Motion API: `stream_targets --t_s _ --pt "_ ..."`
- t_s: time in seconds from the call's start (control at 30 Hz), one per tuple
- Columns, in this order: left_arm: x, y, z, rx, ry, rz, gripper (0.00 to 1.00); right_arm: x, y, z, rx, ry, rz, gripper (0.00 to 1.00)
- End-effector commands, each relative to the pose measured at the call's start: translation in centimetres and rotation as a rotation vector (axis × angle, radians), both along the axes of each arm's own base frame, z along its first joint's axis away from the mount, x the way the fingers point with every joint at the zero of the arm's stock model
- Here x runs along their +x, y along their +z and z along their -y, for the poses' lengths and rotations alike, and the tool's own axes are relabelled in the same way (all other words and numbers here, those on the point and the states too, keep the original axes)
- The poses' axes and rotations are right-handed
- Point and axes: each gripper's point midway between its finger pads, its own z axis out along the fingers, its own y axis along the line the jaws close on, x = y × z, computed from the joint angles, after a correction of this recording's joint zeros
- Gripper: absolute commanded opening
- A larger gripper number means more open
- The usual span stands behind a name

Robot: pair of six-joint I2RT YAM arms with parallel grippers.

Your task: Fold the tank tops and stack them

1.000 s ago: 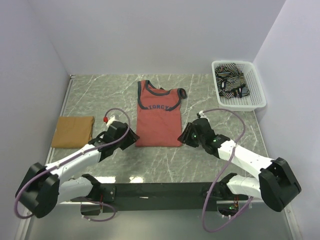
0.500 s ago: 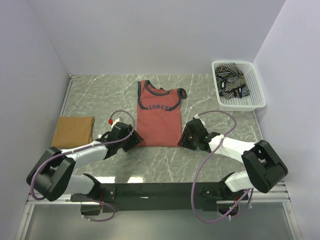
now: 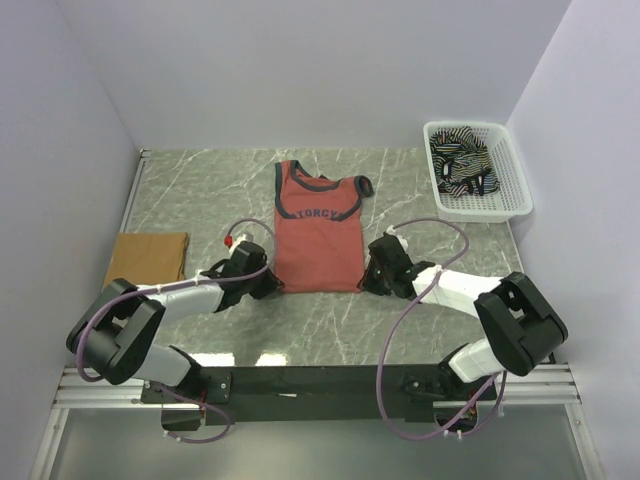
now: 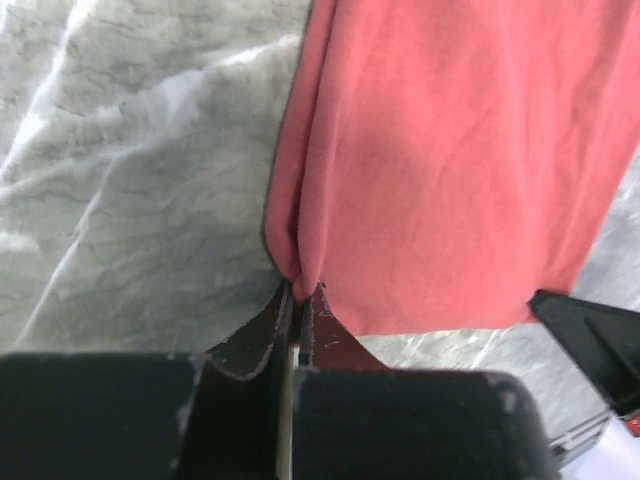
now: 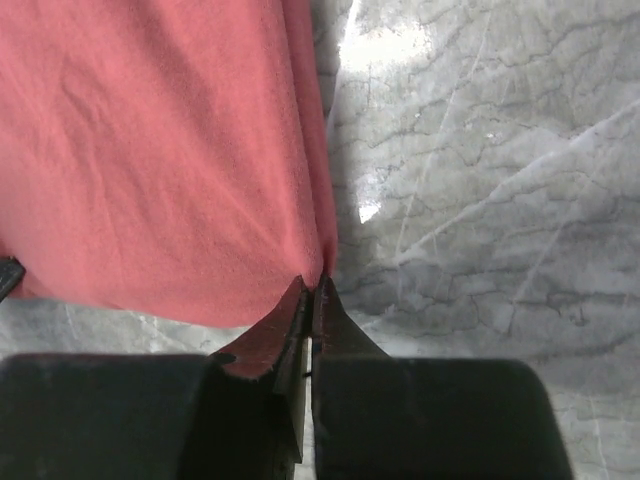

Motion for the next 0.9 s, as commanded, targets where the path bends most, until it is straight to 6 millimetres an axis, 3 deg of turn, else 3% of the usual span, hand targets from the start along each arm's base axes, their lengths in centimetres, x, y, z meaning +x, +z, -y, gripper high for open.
stream_targets --t_s 0.0,0.07,0.23,0.33,0.47,0.53,0.57,0.6,0.63,0.67,0.7,0.73,0.77,0.8,0.87 --pt "-3.6 -1.8 -1.3 0.137 -0.078 -0.120 0.01 -1.3 -0.5 1.0 -0.083 0.023 -0.042 0.00" --pt "-5.0 -1.2 -1.8 0.156 -0.092 -0.156 0.01 -2.6 0.7 0.9 -0.073 0.044 -0.033 0.00" --pt "-8.7 1.8 -3.0 0.126 -0.117 -0.169 0.00 -9.1 2.2 -0.5 -0.041 0.161 -0.042 0.00" --pt "-11.3 2.3 -4.2 0.112 -0.114 -0.204 0.01 -13.7 1.5 -0.9 0.004 0.206 -0.099 0.00" --pt "-14.3 2.4 -3.2 0.011 -0.125 -0.263 0.01 -18.1 1.0 -1.6 0.068 0.220 -0.167 0.00" --pt "-15.1 2.4 -3.2 -0.003 -0.136 -0.283 0.02 -19.0 1.2 -2.0 0.070 0.235 -0.171 0.03" --pt "-15.4 2.4 -3.1 -0.008 -0.142 -0.290 0.06 -19.8 1.2 -1.9 0.054 0.248 -0.180 0.09" --pt "-15.8 2.5 -3.0 -0.020 -0.157 -0.304 0.22 -20.0 1.3 -1.9 0.045 0.253 -0.178 0.16" --pt "-16.0 2.7 -2.9 -0.022 -0.165 -0.312 0.32 -19.8 1.9 -2.2 0.049 0.250 -0.163 0.33" --pt "-16.2 3.1 -2.7 -0.033 -0.181 -0.310 0.40 -19.6 2.0 -1.6 0.022 0.239 -0.150 0.41" --pt "-16.2 3.5 -2.6 -0.038 -0.192 -0.302 0.53 -19.0 3.4 -1.9 0.032 0.222 -0.124 0.48" --pt "-15.9 4.2 -2.6 -0.035 -0.195 -0.285 0.59 -18.0 4.5 -1.5 0.035 0.192 -0.080 0.61" --pt "-15.2 6.0 -2.4 -0.034 -0.210 -0.232 0.62 -16.8 5.1 -0.1 -0.014 0.150 -0.032 0.64" --pt "-14.5 7.1 -2.4 -0.029 -0.208 -0.195 0.65 -14.9 7.1 0.2 0.024 0.082 0.015 0.66" --pt "-11.3 10.9 -1.7 -0.028 -0.180 -0.046 0.67 -12.3 8.9 1.2 0.050 0.036 0.078 0.67"
